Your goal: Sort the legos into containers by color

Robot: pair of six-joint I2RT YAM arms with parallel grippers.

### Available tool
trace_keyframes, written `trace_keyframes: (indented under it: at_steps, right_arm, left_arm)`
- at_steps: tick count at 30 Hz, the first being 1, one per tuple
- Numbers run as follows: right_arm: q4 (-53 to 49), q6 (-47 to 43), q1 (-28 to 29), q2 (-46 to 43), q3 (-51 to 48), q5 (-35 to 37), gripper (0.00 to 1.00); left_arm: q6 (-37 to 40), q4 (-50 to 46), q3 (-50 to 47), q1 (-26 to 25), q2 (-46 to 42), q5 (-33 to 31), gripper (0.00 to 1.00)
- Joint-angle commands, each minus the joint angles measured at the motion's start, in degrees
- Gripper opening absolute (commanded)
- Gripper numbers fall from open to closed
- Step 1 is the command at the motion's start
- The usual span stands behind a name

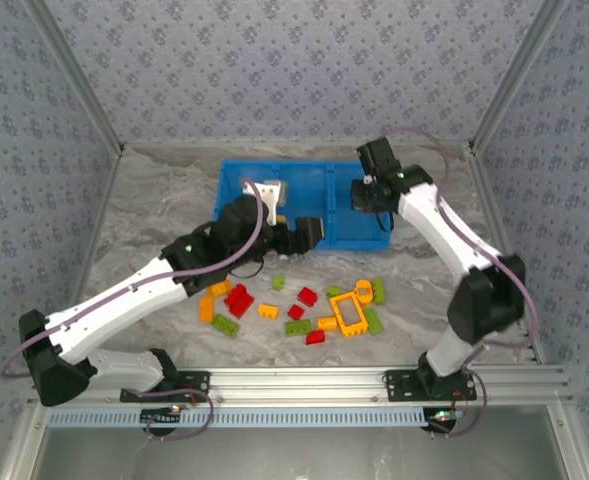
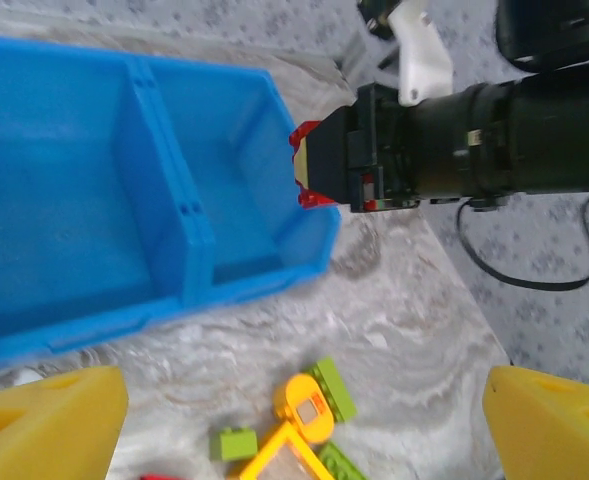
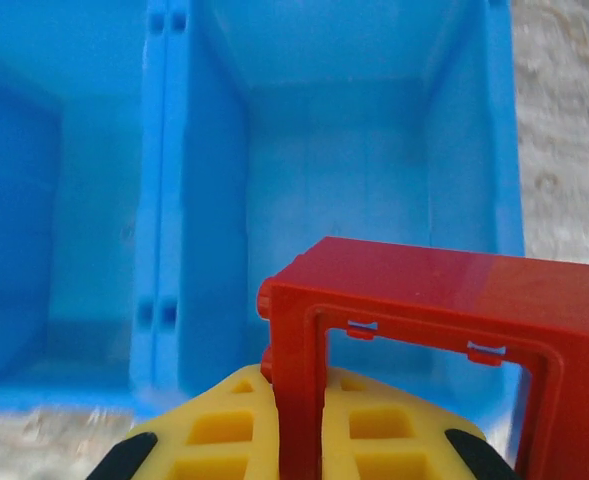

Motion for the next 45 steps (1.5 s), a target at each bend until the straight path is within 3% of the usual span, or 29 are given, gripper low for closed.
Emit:
trace_keyframes:
  at_steps: [1, 7, 17, 32, 38, 45]
  right_arm:
    - [-1.56, -5.39, -2.50, 8.36, 7.99, -2.63, 0.08]
    - [-3.60, -6.51, -4.67, 21.84, 19.34, -4.47, 0.07]
    - [-2.49, -7.04, -6.20, 30.57, 24.66, -9.13, 0.07]
    - [-2.66, -9.53, -8.07, 34.94, 27.04, -9.30, 0.10]
    - [-4.17, -10.02, -8.01, 36.13, 29.25, -8.83, 0.19]
    - [-5.25, -10.21, -7.41, 35.89, 30.36, -6.80, 0.22]
  left_arm:
    - [1.73, -1.00, 2.93, 2.75, 2.04, 2.84, 0.92]
    - [2.71, 0.67, 4.16, 5.29, 4.87, 4.04, 0.92]
    - [3.03, 3.18, 4.58, 6.33, 7.82, 5.06, 0.92]
    - [2.89, 3.28, 3.13, 6.38, 6.83, 5.62, 0.92]
    - [2.87, 3.30, 2.79, 6.30, 6.40, 5.86, 0.92]
    - [2.89, 2.93, 2.34, 6.32, 5.58, 5.94, 0.92]
